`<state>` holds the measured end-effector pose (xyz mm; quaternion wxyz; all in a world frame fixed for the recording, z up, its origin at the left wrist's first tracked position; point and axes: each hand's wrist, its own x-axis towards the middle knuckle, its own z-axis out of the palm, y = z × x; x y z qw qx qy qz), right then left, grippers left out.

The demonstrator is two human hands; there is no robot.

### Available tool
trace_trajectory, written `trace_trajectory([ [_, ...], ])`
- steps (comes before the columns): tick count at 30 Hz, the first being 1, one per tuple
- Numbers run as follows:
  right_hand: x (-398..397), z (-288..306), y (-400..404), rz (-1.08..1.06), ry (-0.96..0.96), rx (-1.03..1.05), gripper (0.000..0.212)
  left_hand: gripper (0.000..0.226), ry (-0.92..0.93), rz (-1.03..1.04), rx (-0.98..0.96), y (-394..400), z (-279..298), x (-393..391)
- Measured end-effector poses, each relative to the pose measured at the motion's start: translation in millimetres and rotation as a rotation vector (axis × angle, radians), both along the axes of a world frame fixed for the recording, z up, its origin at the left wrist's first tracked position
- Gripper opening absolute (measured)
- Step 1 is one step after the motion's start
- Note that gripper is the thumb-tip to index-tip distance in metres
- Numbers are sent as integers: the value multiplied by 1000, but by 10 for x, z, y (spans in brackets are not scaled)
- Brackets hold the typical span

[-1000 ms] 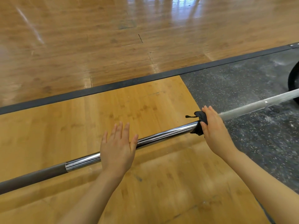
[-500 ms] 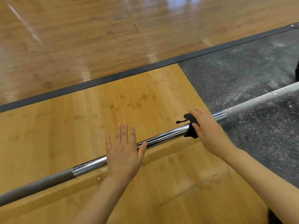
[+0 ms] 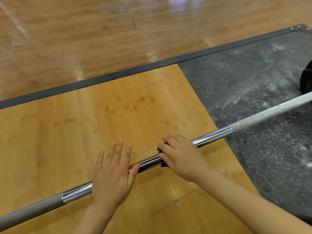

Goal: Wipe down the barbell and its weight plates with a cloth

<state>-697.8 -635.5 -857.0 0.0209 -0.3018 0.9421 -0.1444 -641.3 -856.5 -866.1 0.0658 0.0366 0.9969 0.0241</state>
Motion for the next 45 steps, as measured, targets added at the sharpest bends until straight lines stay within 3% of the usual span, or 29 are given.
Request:
trace_trajectory([
  [5, -117, 2, 411, -106, -9, 8, 42, 72, -18, 56, 19, 34, -25, 73],
  [13, -349, -96, 1404, -350, 163, -15, 48, 67, -1, 32, 24, 69, -29, 178],
  [24, -126, -196, 629, 0, 194, -65, 41, 64, 5, 14, 5, 105, -42, 246],
  [32, -226, -327, 1132, -165, 351, -159, 52, 64, 35, -20, -3, 108, 11, 250],
  [39, -234, -367, 1126, -187, 373, -171, 47, 66, 92, -54, 113, 323, 120, -174],
  [45, -230, -281, 1080, -204, 340, -123, 42, 73, -4, -1, 169, 508, -53, -410],
])
